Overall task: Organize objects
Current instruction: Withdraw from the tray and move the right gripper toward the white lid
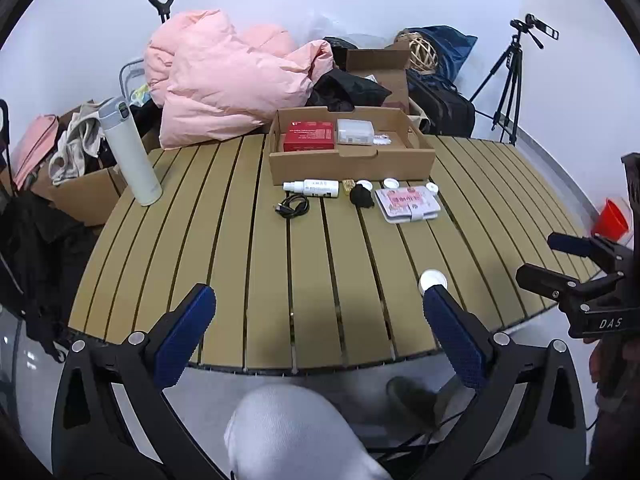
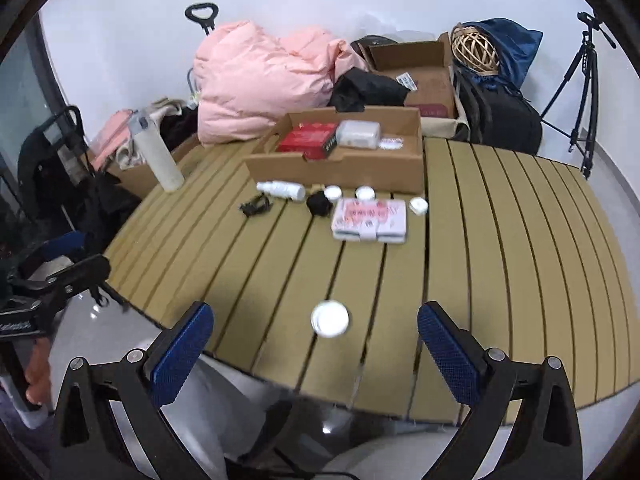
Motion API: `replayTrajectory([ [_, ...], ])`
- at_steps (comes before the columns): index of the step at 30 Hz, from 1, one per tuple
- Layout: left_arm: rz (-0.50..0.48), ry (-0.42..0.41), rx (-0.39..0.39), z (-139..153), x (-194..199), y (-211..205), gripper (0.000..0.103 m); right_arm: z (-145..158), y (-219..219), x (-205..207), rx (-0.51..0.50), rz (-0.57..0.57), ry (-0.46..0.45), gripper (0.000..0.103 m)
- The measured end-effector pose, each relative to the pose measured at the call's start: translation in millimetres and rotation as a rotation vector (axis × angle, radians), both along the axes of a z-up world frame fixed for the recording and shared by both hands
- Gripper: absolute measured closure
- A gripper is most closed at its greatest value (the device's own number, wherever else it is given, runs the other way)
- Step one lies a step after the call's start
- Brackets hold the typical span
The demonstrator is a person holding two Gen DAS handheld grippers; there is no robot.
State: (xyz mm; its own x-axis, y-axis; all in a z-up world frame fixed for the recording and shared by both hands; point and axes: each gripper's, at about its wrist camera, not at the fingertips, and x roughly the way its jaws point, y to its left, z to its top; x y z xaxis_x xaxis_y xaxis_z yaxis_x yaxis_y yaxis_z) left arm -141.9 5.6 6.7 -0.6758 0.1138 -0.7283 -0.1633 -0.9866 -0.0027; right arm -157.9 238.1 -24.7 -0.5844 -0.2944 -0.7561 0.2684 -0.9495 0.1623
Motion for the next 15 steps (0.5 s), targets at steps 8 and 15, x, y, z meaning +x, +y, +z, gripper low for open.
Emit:
replayTrajectory([
  [8, 0.024, -0.021, -0.007, -9, 4, 0, 0.000, -11, 2, 13, -0.005, 0.001, -0.031, 0.000],
  [15, -0.034, -0.051, 0.023, -33, -9, 15, 0.000, -19, 3, 11, -0.024, 0.001, -0.031, 0.000],
])
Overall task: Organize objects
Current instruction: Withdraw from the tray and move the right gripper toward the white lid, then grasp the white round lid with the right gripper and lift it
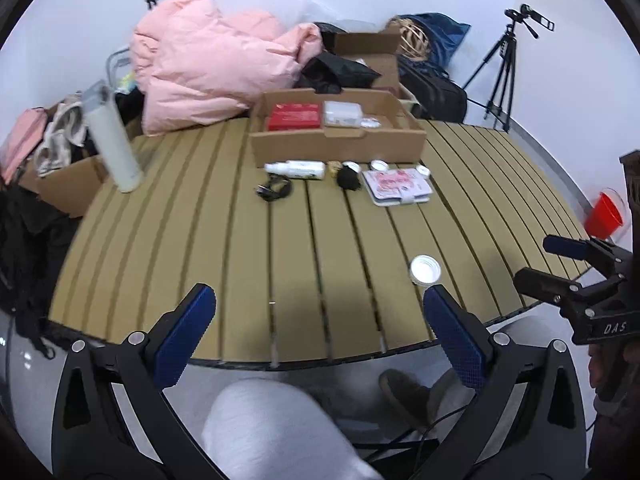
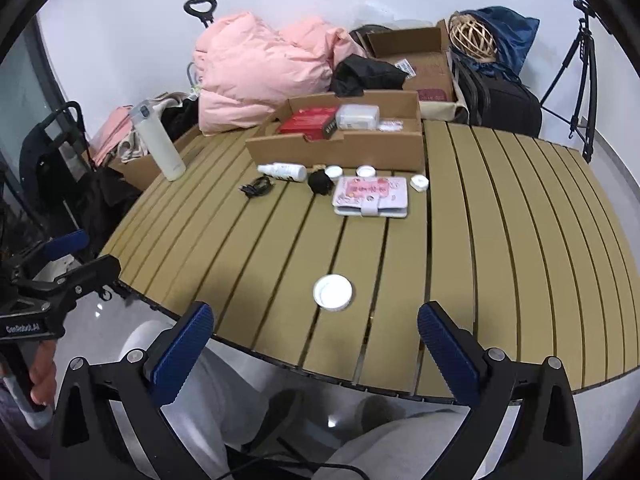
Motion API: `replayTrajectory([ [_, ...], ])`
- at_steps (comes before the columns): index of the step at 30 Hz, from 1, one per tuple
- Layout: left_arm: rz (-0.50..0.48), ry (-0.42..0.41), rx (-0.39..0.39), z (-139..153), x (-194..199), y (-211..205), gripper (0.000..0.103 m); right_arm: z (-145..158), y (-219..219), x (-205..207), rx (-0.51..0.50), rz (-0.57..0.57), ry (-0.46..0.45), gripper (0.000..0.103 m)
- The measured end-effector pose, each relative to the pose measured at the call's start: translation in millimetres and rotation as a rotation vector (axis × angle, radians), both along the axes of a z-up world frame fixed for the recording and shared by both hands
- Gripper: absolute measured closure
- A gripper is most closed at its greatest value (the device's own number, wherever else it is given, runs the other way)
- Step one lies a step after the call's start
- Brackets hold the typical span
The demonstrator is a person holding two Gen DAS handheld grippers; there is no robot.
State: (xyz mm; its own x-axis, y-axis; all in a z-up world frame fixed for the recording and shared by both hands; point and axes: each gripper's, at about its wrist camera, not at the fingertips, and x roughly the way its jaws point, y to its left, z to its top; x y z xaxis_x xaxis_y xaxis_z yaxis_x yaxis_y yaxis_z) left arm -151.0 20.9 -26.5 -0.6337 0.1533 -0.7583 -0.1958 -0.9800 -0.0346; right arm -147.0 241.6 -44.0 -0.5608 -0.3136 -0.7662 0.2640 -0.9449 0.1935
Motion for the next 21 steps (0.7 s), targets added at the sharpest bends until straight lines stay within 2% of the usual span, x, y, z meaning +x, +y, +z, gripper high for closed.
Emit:
replayTrajectory([
  [6, -0.005, -0.061, 0.005, -34, -23, 11, 0.000, -25, 8, -17, 0.066, -0.042, -0.033, 0.001],
  [8, -0.003, -0.075, 0.027, -44, -28, 12, 0.000, -40, 2, -21, 0.073, -0.025, -0.053, 0.012],
  [10, -0.007, -0.081, 0.056, -52, -34, 12, 0.000, -56, -6, -28, 0.089, -0.011, -0.083, 0.043],
  [12, -0.008, -0.070, 0.051, -57, -43, 16, 0.000, -76, -17, -38, 0.127, -0.002, -0.116, 0.044],
  [16, -0.021, -0.013, -0.027, -62, -66, 25, 0.000, -102, -35, -55, 0.132, 0.030, -0.141, 0.044],
  [19, -0.029, 0.000, -0.016, -67, -90, 28, 0.000, -114, -43, -68, 0.166, 0.032, -0.146, 0.045],
  [20, -0.027, 0.002, -0.020, -69, -101, 29, 0.000, -118, -45, -72, 0.179, 0.031, -0.147, 0.047],
  [21, -0.020, 0.006, -0.032, -71, -110, 30, 0.001, -120, -46, -75, 0.187, 0.029, -0.140, 0.059],
])
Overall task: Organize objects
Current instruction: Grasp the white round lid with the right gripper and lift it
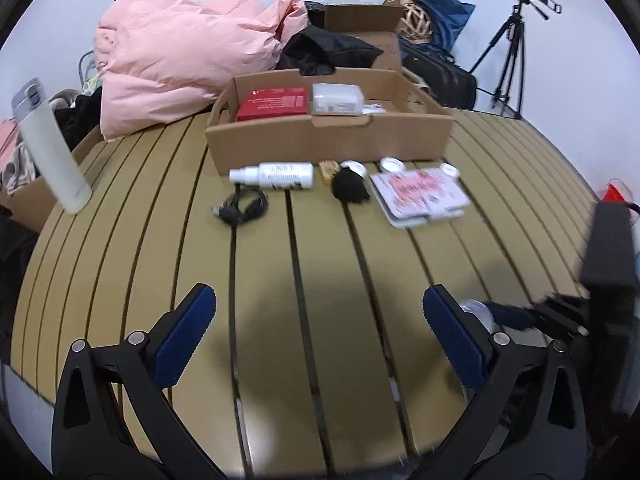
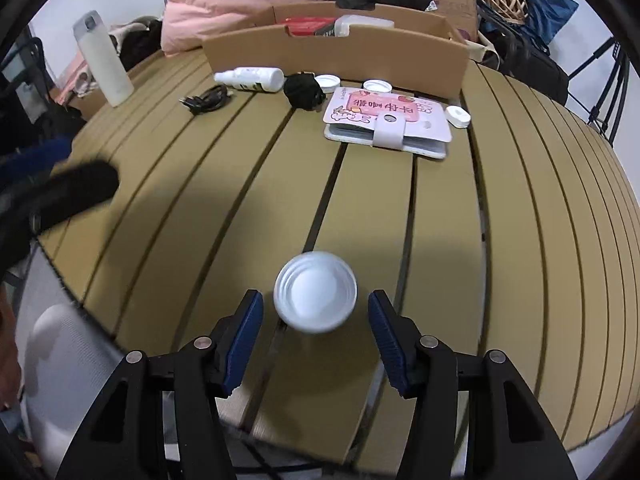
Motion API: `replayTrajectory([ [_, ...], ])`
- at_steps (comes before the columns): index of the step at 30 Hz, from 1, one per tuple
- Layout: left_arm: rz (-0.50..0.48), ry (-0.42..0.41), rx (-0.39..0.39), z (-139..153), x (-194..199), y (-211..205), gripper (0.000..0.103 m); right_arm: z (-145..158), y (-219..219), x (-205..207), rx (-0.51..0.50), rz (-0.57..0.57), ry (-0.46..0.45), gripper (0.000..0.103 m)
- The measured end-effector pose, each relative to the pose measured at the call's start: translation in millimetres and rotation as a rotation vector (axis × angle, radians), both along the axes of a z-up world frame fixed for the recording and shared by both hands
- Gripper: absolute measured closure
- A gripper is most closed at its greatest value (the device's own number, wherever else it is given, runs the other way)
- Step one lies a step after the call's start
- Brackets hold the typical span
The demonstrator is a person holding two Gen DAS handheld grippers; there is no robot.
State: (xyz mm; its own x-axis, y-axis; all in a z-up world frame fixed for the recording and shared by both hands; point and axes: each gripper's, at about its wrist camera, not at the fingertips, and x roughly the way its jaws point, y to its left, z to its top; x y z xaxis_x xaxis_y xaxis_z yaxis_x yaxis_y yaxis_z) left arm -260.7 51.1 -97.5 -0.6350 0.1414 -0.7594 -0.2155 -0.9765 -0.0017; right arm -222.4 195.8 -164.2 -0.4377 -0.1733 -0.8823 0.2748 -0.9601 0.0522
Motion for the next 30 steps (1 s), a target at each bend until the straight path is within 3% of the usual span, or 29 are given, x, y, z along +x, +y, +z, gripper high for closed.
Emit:
replayTrajectory([
  [3, 0.003, 0.008, -0.004, -5, -29, 4, 0.002, 2, 3, -10, -0.002, -0.017, 0.023, 0.059],
  [8, -0.034, -0.044, 0.083, -19, -88, 18, 0.010, 9, 15, -29, -0.028, -0.056, 0.050, 0.059],
  [12, -0.001, -0.075, 0.057, -35, -126, 32, 0.021, 16, 29, -47, -0.085, -0.103, 0.073, 0.059],
  [14, 0.005, -0.111, 0.066, -47, -137, 35, 0.036, 15, 33, -52, -0.111, -0.120, 0.069, 0.059],
  [15, 0.000, -0.132, 0.075, -52, -141, 36, 0.039, 13, 34, -52, -0.118, -0.124, 0.069, 0.059],
  [16, -0.009, -0.147, 0.091, -56, -142, 37, 0.053, 12, 34, -53, -0.121, -0.127, 0.071, 0.059],
  [17, -0.024, -0.147, 0.123, -56, -140, 37, 0.074, 10, 33, -52, -0.118, -0.125, 0.074, 0.059],
  [21, -0.017, -0.092, 0.129, -50, -125, 33, 0.075, 6, 27, -52, -0.095, -0.111, 0.087, 0.059],
  [23, -0.002, -0.104, 0.139, -44, -118, 27, 0.075, 5, 25, -52, -0.104, -0.102, 0.086, 0.059],
  [27, 0.005, -0.066, 0.176, -11, -81, 7, 0.075, 9, 23, -49, -0.108, -0.089, 0.098, 0.059],
  [30, 0.026, -0.017, 0.150, 13, -42, -8, 0.075, 21, 25, -42, -0.129, -0.080, 0.115, 0.059],
])
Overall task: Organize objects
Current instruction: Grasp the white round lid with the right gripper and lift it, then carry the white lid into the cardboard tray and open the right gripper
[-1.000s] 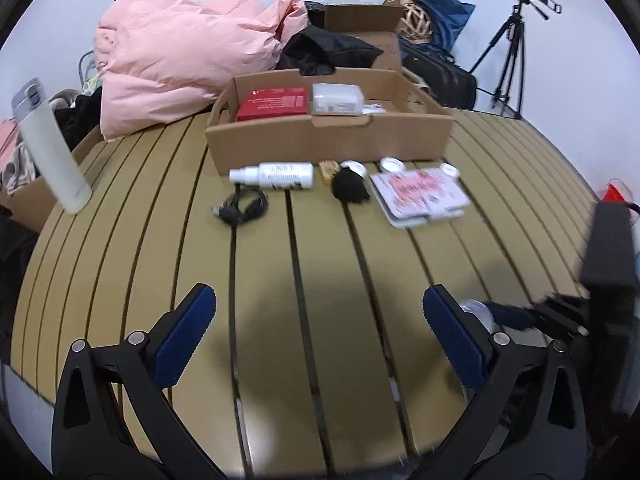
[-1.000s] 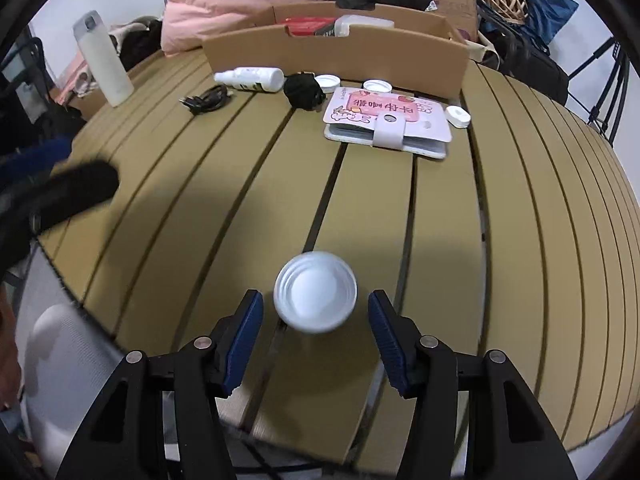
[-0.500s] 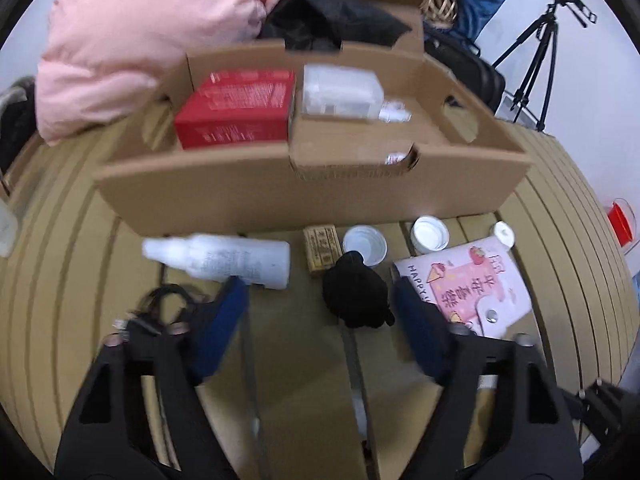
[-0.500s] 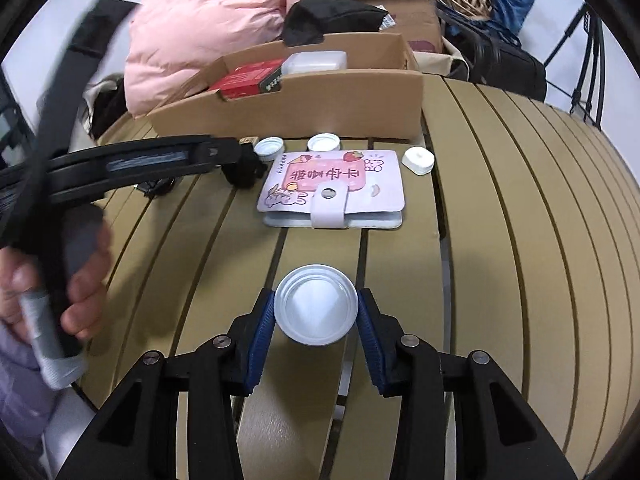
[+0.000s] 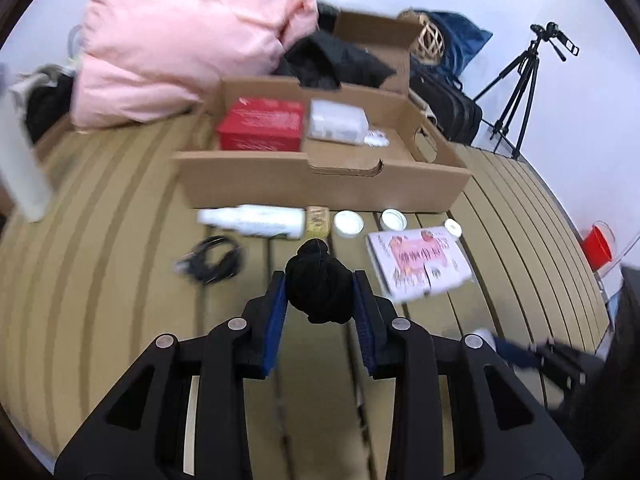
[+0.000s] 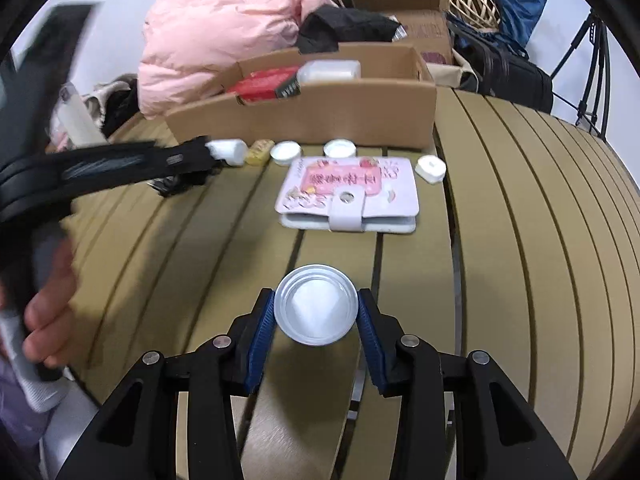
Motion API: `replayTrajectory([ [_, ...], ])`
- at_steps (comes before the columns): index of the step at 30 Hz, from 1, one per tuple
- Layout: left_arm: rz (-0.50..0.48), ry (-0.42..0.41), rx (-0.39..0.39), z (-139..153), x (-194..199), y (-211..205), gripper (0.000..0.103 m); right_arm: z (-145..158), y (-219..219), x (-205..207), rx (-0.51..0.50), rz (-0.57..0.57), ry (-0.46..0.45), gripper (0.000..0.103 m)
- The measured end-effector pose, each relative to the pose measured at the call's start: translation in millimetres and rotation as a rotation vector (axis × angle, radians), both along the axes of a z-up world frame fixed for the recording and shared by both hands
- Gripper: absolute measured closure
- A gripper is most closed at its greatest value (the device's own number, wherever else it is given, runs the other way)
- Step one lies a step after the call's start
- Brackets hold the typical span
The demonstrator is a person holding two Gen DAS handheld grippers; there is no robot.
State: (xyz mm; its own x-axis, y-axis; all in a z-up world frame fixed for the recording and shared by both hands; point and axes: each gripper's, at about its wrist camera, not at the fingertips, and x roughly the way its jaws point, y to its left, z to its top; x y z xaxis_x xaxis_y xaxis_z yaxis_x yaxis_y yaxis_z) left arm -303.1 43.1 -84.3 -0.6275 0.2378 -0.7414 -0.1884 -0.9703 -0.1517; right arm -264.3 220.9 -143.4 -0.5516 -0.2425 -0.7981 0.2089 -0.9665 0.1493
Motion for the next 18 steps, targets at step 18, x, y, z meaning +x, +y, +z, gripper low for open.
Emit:
replayTrajectory([
  [18, 0.048, -0.036, 0.002, 28, 91, -48, 0.074, 70, 8, 85, 0.010, 0.050, 0.082, 0.059],
])
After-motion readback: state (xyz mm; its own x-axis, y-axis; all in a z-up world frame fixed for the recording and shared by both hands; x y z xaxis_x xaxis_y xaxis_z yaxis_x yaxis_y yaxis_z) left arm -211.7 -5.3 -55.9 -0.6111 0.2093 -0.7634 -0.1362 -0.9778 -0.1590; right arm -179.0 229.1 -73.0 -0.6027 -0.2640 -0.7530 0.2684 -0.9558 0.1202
